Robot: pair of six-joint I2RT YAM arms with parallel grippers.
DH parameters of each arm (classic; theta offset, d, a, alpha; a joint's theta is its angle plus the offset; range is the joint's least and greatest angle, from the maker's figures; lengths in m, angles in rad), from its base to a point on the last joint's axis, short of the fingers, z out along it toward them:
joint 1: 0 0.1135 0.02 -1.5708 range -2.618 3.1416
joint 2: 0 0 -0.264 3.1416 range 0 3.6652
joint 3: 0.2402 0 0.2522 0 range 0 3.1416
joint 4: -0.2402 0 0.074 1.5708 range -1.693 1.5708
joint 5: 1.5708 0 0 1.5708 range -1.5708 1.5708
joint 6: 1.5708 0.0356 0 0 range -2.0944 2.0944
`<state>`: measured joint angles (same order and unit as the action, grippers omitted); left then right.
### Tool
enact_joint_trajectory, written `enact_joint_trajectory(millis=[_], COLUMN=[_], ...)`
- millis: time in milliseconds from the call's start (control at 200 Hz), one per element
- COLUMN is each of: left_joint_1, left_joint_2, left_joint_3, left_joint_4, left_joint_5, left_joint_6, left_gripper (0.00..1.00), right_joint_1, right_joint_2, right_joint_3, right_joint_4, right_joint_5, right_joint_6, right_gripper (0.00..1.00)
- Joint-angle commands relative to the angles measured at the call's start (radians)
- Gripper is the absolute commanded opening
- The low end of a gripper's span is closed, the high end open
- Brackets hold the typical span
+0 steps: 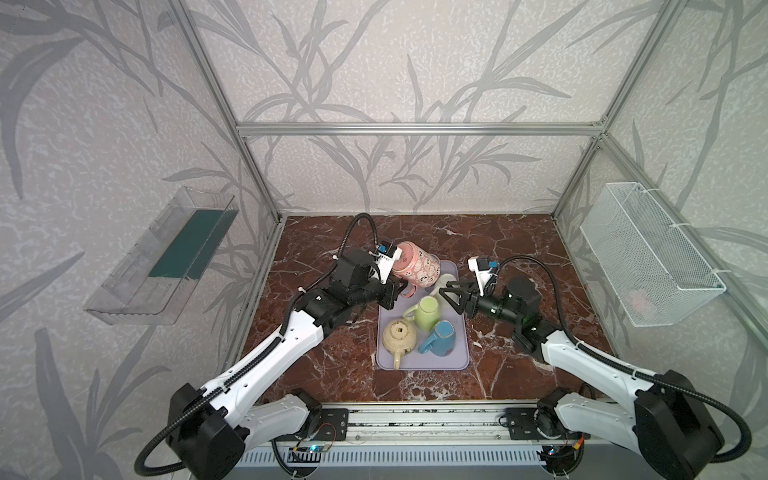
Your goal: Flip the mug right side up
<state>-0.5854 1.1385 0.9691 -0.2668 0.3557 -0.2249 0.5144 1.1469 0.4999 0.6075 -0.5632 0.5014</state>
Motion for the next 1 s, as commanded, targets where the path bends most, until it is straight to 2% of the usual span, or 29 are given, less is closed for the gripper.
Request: enact_joint_trajectory(millis=[0,205,370,540,645,995], left_joint_1=[-0.005,-0.004,-0.004,-0.004,-0.004,-0.004], left_joint_2=[-0.052,-0.066,-0.055,-0.051,-0.035,0.009], left_joint_3=[0.014,-0.033,-0.051,-0.058,-0.055,-0.064], left_joint_4=[0.255,0.442,0.555,0.636,0.678,0.787], left_joint_5=[0.059,0.093,0.124,0.129,0.137,0.151], left_joint_6=[-0.082,-0.179,-0.232,-0.261,-0.289,-0.332], left_gripper=[0.00,0.00,0.00,0.00,0.00,0.00], right_joint_1=[0.003,0.003,-0.003,-0.026,-0.029,-0.029], right_joint_2=[0.018,0.055,0.120,0.262,0.318,0.357], right_joint_3=[-0.021,-0.046,-0.042,0.012,0.062,0.182], right_joint_4=[0.171,0.344,0.527,0.789,0.799,0.799], right_joint_5=[-0.083,-0.129,-0.165,-0.202,-0.207,-0.219], right_joint_6=[0.065,0.130,0.259,0.465,0.499,0.529], right_gripper=[0.52,0.56,0.57,0.58,0.56,0.53])
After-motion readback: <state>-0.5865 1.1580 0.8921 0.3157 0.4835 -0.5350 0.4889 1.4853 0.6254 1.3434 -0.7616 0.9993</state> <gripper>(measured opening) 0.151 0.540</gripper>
